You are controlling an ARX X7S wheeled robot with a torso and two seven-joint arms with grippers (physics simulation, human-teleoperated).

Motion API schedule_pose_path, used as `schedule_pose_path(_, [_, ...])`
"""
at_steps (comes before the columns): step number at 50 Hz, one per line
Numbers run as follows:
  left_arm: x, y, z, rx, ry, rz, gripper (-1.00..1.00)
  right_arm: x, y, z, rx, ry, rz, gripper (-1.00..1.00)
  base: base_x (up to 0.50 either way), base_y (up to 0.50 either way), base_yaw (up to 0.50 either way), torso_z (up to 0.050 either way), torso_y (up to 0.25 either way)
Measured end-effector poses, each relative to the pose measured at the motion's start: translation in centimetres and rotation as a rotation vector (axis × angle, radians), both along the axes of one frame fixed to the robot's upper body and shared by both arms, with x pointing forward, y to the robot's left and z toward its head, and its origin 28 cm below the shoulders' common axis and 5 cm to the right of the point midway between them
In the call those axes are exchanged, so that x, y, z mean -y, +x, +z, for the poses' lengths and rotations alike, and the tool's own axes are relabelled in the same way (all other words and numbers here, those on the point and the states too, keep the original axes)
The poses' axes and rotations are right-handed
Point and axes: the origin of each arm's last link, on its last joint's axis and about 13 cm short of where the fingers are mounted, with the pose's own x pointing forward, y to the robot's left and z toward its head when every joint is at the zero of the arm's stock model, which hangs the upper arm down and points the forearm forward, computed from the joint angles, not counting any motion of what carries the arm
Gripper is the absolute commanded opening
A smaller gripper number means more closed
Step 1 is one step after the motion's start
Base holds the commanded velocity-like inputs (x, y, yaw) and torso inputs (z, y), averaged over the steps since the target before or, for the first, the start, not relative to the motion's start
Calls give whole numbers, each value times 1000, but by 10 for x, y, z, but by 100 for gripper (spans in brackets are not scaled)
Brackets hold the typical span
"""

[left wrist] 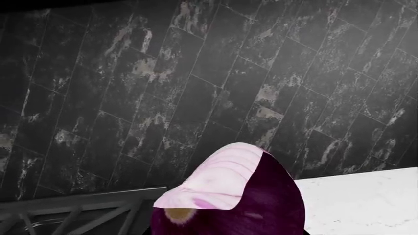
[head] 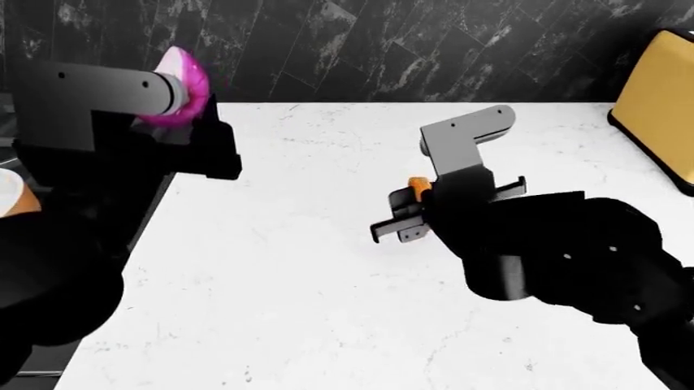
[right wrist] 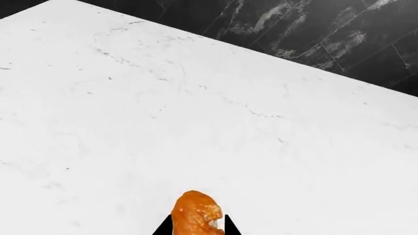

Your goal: Place both pans onto different burners. Then place the onion and the sushi on different pans.

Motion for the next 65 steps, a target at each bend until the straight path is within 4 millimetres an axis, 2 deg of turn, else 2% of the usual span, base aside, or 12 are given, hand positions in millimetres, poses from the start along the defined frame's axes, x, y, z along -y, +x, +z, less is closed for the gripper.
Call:
schedule_pose_path(17, [-2,-10,-5,49,26,24,-100,20,-41,19,171,73,-19,-100,-11,0,0,0,0])
schedule_pose_path(32, [-7,-18,-6,73,34,56,-100,28,-64,31,288,84,-37,-100,-420,60,0,0,0])
schedule_pose_path(43, [-10,-21,2,92,47,70,-100,29,-72,40,348,87,-37,-100,0,0,0,0,0])
schedule_pose_path(65, [-20,-31,23,141,91,112,-100,28,-82,58,418,93,-21,-100,0,500,0,0,0])
